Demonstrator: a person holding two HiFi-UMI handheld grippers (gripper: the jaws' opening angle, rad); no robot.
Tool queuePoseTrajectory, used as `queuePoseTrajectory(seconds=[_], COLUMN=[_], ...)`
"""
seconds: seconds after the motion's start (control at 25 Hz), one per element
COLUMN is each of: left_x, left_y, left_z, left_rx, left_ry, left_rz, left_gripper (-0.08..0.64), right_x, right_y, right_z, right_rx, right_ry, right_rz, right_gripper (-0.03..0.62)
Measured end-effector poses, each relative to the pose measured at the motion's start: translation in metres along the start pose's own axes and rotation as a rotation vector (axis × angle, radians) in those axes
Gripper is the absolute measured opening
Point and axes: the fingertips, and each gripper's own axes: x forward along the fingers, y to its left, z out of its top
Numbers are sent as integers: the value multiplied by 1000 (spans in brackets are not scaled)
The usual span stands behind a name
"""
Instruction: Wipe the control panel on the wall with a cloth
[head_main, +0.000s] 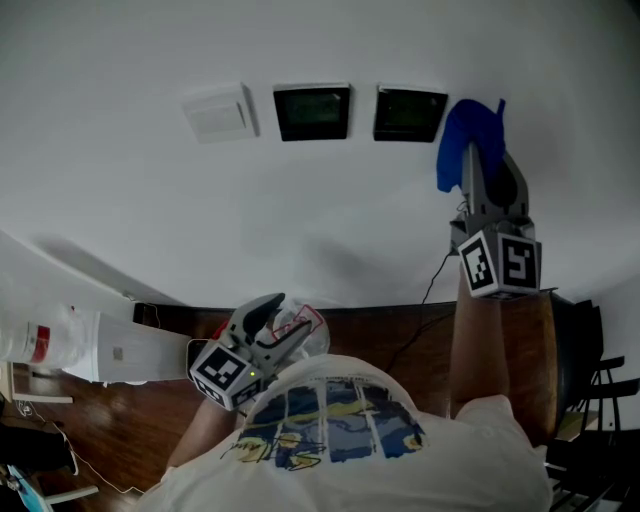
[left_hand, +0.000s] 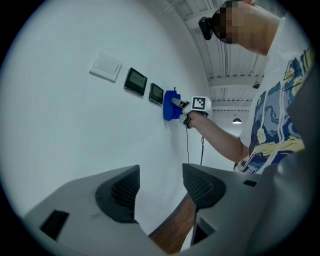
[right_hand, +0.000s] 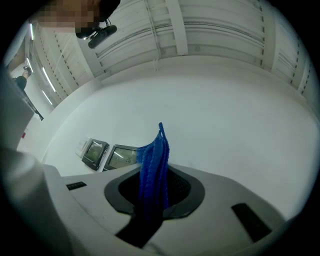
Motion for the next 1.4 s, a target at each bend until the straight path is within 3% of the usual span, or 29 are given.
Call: queuePoseTrajectory(seconds=[0.28, 0.64, 0.8, 1.4], left_x=[4, 9, 10, 2], left_y=[6, 16, 19, 26], left_z=[2, 5, 11, 11], left_rx=[-5, -1, 5, 8], left_ry=[3, 15, 8, 0], left_rz=[17, 32, 38, 66], left_gripper=[242, 242, 242, 242], right_x=[-62, -132, -139, -127], right_y=[24, 51, 64, 78], right_z=[6, -34, -45, -44], right_rx=[24, 86, 102, 110], right_ry=[14, 144, 186, 180], right_rz=[58, 110, 139, 180], right_gripper=[97, 97, 95, 95])
